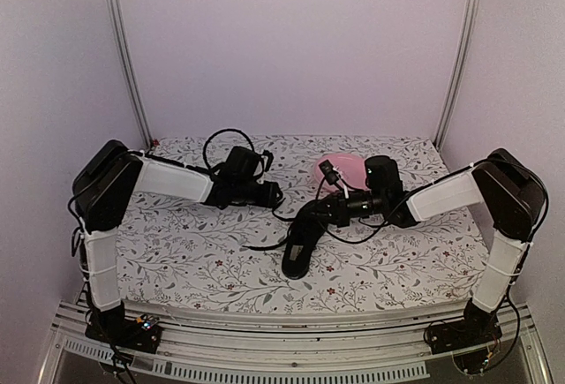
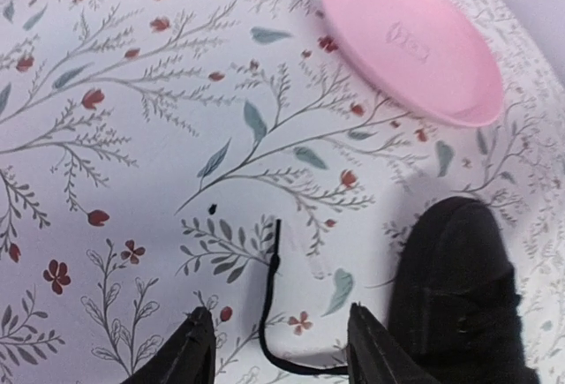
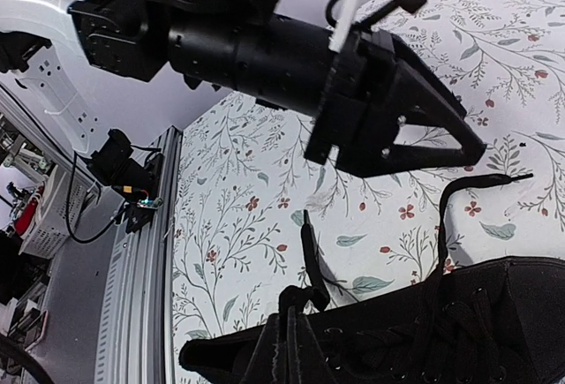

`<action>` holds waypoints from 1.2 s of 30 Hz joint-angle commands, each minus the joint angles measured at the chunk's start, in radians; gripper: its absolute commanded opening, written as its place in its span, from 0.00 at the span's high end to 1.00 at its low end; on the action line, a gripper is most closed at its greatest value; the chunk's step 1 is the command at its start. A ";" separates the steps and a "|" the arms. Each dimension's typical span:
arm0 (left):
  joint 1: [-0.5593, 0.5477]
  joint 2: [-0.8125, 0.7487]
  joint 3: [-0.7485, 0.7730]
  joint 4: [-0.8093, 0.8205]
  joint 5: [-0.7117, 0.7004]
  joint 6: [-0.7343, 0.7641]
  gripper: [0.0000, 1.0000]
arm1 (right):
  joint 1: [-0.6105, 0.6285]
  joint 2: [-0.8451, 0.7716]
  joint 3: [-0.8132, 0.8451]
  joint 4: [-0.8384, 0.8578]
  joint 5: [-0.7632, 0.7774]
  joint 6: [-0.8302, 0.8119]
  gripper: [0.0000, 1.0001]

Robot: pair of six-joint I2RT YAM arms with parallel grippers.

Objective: Tie the shoes

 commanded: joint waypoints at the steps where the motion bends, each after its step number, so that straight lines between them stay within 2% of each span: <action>1: 0.006 0.100 0.099 -0.184 -0.077 -0.006 0.50 | -0.003 -0.022 -0.005 0.052 0.006 0.013 0.98; 9: 0.004 0.201 0.180 -0.234 -0.053 0.004 0.53 | -0.003 -0.017 -0.007 0.060 0.008 0.021 0.98; 11: 0.004 0.213 0.182 -0.240 -0.048 0.008 0.65 | -0.003 -0.015 -0.008 0.062 0.009 0.022 0.98; 17: -0.023 0.231 0.180 -0.253 -0.053 0.041 0.83 | -0.003 -0.014 -0.008 0.071 0.018 0.025 0.98; 20: -0.032 0.234 0.173 -0.267 -0.076 0.051 0.99 | -0.003 -0.016 -0.009 0.073 0.025 0.029 0.98; 21: -0.033 0.228 0.165 -0.265 -0.082 0.042 1.00 | -0.003 -0.016 -0.009 0.076 0.029 0.031 0.98; 25: -0.025 0.137 0.093 -0.190 -0.129 -0.020 1.00 | -0.003 -0.023 -0.012 0.076 0.053 0.036 0.98; 29: -0.025 -0.093 -0.085 -0.001 -0.156 -0.079 1.00 | -0.003 -0.022 -0.012 0.069 0.076 0.043 0.98; 32: -0.025 -0.219 -0.177 0.117 -0.077 -0.109 1.00 | -0.003 -0.013 -0.008 0.067 0.084 0.048 0.98; 36: -0.034 -0.285 -0.223 0.132 0.064 -0.209 1.00 | -0.003 -0.005 -0.001 0.066 0.099 0.058 0.98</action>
